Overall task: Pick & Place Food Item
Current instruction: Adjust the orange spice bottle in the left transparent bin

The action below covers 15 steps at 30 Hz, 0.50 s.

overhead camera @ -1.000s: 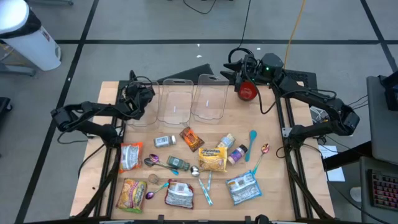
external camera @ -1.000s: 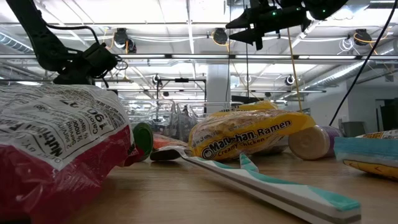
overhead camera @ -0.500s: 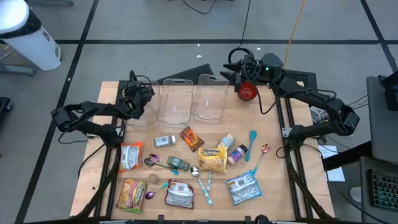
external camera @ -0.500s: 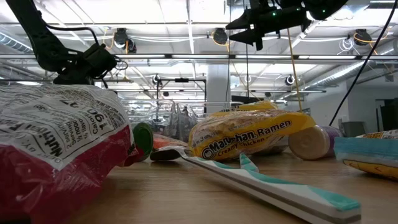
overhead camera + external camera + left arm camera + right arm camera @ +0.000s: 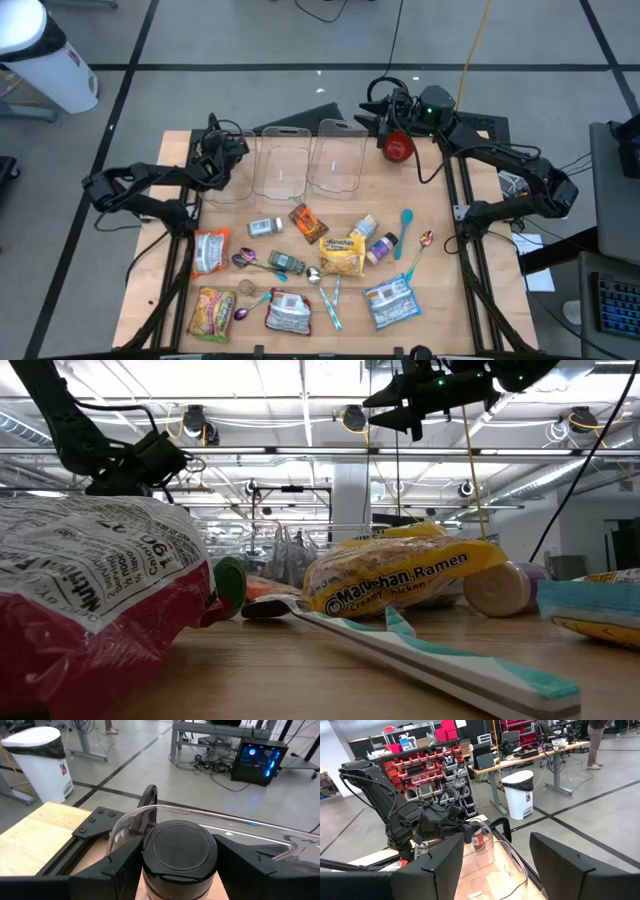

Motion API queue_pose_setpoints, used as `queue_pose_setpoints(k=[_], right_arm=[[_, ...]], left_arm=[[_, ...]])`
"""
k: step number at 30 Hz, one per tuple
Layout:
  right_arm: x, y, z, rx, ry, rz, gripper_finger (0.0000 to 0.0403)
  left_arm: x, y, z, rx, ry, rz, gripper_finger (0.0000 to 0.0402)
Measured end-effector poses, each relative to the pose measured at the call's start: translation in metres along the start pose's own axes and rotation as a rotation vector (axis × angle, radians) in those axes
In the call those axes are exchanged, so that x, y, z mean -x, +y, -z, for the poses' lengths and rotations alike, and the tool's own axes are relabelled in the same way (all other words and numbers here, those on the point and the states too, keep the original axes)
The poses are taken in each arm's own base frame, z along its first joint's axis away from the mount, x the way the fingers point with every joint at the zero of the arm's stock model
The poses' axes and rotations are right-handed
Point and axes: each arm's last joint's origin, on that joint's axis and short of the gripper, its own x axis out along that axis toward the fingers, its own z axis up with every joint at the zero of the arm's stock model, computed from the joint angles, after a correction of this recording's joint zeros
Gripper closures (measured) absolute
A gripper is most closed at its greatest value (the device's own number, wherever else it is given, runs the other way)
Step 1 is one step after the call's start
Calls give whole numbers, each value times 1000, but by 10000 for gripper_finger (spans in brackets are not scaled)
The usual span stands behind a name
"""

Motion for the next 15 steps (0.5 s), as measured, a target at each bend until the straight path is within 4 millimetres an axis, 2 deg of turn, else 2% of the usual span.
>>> queue_pose_setpoints(k=[15], right_arm=[[0,0,0,-7,0,0,183]], left_arm=[[0,0,-1,6,-1,6,158]])
